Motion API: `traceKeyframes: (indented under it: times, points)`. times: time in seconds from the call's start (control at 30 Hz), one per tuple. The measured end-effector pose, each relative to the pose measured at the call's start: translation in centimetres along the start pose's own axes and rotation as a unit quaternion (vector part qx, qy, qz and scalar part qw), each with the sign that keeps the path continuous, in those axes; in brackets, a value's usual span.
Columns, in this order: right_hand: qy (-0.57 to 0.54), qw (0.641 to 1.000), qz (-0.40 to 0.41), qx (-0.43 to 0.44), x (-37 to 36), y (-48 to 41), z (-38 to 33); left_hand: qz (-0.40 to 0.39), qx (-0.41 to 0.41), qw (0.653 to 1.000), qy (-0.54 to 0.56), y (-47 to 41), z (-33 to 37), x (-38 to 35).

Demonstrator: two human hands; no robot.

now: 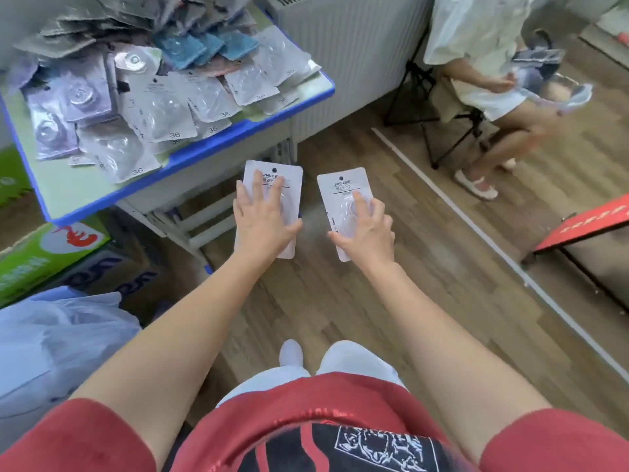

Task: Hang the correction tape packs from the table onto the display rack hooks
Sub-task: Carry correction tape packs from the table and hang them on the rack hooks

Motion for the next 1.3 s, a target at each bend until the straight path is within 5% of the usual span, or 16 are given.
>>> traceKeyframes:
  times: [0.4, 0.8, 1.3]
  points:
    - [-0.101, 0.975, 0.066, -0.189, 1.6, 18.5, 23.1, -0.05, -0.231, 0.965, -0.112, 13.8, 17.7, -12.5]
    - [-0.176, 0.888, 0.2, -0.376, 5.0, 38.2, 44.1, -0.153, -0.403, 0.899, -0.08, 31.0, 39.6, -23.9]
    - [-0.152, 0.794, 0.382, -0.448, 20.5, 42.2, 65.1, -0.14, -0.511, 0.848, -0.025, 35.0, 69.0, -28.7]
Point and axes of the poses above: each hand's wrist, its own y-axis away from the middle knuckle, its own x-axis out of the back of the hand, z = x × y, the point moved 2 cm from there along -y, towards the middle knuckle, and after that the axes turned 8 degrees about -z, right-handed, at the moved point
